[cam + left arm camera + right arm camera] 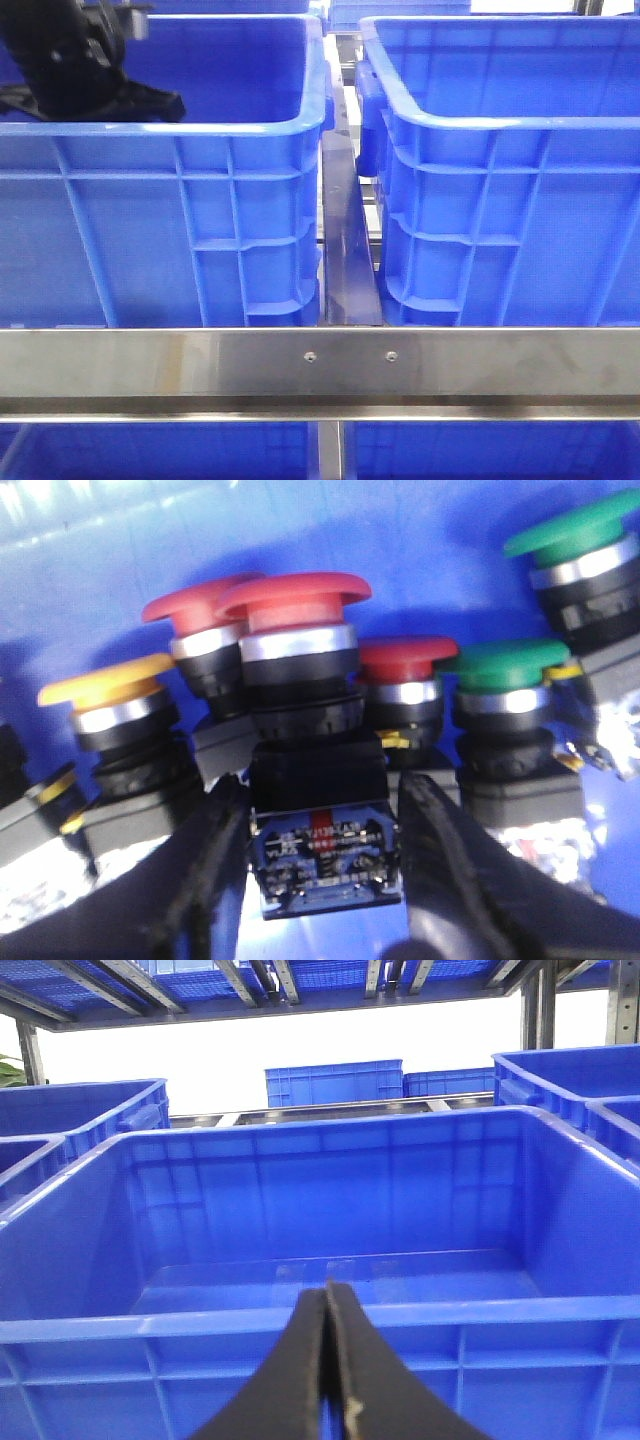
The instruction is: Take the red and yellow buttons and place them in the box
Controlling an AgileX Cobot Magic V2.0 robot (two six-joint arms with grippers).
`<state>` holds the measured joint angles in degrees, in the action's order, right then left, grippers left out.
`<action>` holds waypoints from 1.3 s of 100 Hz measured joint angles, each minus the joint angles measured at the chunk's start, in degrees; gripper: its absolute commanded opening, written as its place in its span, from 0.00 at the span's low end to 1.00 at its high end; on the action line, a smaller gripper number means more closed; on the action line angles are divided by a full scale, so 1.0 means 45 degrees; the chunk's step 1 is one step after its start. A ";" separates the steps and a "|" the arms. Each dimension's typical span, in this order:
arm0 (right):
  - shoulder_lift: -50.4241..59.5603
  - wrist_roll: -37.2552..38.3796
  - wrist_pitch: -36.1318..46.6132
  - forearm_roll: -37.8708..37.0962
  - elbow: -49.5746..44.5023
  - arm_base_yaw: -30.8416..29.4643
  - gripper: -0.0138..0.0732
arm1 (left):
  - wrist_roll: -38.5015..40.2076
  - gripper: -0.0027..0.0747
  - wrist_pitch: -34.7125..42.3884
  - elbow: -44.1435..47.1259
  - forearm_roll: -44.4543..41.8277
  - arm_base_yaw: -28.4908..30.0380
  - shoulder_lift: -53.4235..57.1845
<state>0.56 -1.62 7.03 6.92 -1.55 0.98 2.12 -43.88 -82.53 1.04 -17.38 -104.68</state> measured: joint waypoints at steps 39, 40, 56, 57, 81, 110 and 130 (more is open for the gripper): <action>0.0000 0.0000 0.0000 0.0000 0.0000 0.0000 0.08 | -0.0276 0.01 -0.0506 0.0000 -0.0027 -0.1609 0.3520; 0.0000 0.0000 0.0000 0.0000 0.0000 0.0000 0.08 | -0.0276 0.01 -0.0547 0.0000 -0.0027 -0.1662 0.3573; 0.0000 0.0000 0.0000 0.0000 0.0000 0.0000 0.08 | -0.0297 0.01 -0.0925 0.0000 -0.0027 -0.3199 0.4642; 0.0000 0.0000 0.0000 0.0000 0.0000 0.0000 0.08 | -0.0297 0.01 -0.0949 0.0000 -0.0027 -0.3353 0.4719; 0.0000 0.0000 0.0000 0.0000 0.0000 0.0000 0.08 | -0.0320 0.01 -0.1093 0.0000 -0.0027 -0.5785 0.5393; 0.0000 0.0000 0.0821 0.0000 0.0000 0.0000 0.08 | -0.0320 0.01 -0.1174 0.0000 -0.0124 -0.7627 0.5422; 0.0000 0.0361 0.0414 0.0000 0.1128 0.0000 0.08 | -0.0320 0.01 -0.1219 0.0000 -0.0231 -0.7722 0.5422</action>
<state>0.56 0.00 8.90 6.92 3.52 0.98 0.68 -49.37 -82.53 0.00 -52.13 -80.28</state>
